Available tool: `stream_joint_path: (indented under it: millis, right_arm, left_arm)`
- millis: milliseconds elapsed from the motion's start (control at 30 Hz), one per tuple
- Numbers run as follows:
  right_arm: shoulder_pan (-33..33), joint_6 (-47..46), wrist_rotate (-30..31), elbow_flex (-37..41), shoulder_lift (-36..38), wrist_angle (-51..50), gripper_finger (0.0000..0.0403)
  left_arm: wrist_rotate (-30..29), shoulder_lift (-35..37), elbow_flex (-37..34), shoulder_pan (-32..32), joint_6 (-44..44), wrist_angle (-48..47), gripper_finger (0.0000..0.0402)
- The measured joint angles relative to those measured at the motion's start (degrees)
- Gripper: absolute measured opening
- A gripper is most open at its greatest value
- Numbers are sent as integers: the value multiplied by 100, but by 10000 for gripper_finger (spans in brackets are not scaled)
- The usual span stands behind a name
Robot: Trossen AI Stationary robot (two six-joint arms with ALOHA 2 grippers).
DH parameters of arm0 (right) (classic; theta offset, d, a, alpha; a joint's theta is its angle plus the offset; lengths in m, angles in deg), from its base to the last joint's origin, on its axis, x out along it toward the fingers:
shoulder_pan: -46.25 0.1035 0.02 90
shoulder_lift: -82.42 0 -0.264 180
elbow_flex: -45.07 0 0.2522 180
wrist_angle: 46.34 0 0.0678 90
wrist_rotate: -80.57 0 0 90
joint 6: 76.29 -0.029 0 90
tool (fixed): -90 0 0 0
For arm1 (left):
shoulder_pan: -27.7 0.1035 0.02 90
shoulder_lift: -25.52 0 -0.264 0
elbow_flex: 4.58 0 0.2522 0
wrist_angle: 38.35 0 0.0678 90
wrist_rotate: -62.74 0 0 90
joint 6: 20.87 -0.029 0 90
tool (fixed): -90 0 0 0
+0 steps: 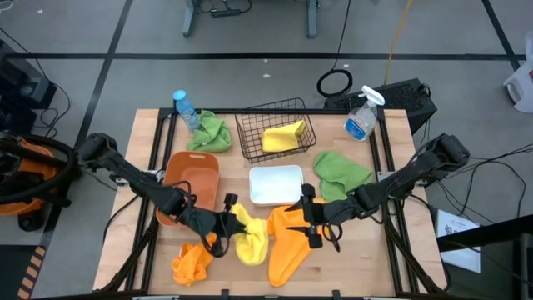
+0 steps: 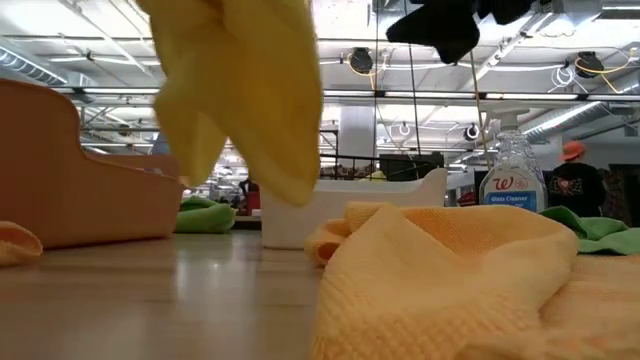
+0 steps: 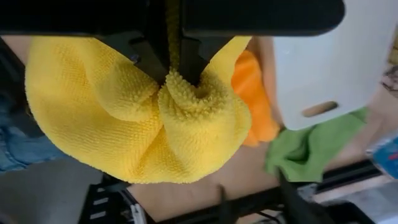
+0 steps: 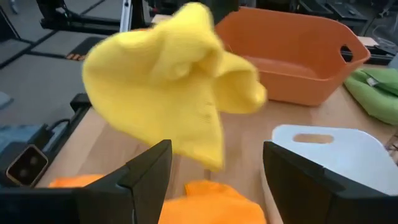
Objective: Sort microfiber towel by color & place in baskets
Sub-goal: Put the yellow towel into the black wire basket
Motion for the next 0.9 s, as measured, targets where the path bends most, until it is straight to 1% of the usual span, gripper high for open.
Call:
stream_joint_path:
  millis: [133, 333, 667, 900]
  right_arm:
    - [4, 39, -13, -2, -351, 276, 242]
    - [4, 42, -11, -2, -607, 551, 242]
    - [4, 42, 11, -2, -610, 771, 242]
    - [2, 75, 137, 0, -610, 760, 242]
  left_arm:
    - [-17, 22, 0, 113, -129, -3, 10]
    - [-44, 22, 0, 280, -180, 29, 10]
    - [-170, 95, -2, 486, -961, 946, 10]
    - [-414, 368, -2, 770, -1370, 1220, 10]
